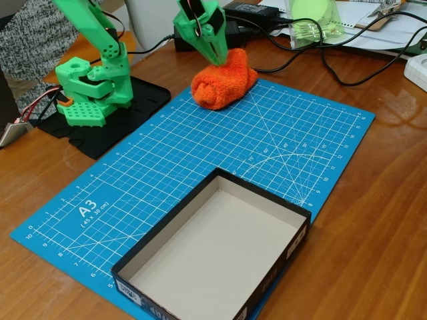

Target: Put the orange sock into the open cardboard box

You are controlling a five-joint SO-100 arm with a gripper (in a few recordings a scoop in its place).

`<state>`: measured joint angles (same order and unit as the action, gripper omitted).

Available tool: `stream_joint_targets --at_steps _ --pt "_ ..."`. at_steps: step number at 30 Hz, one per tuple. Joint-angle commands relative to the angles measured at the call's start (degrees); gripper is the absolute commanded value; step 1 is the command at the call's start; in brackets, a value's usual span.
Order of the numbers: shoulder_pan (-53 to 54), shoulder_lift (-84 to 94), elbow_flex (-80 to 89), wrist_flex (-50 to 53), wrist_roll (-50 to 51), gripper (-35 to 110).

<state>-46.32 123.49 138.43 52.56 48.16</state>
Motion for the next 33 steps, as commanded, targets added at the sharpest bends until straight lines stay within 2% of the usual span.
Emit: stream_joint_targets --at_steps 1,6,10,14,16,18,20,23,31,33 --pt "0.5 2.1 3.8 -2.5 4.1 0" --pt "2.4 3.8 6.9 -4.5 2.4 0" --pt "4.4 5.6 6.2 -1.5 7.3 21" --pt "3.3 5.7 4.0 4.0 12.1 26" --pt "2.7 5.7 4.0 3.7 10.4 32" --pt "2.3 5.7 3.1 3.6 5.8 31" --pt "2.5 5.5 1.3 2.8 -2.4 22" --pt "1.7 4.0 -1.0 2.1 -14.3 19" --pt "1.4 3.4 0.0 0.9 -12.8 15" --pt "1.6 3.4 0.8 0.5 -13.5 21"
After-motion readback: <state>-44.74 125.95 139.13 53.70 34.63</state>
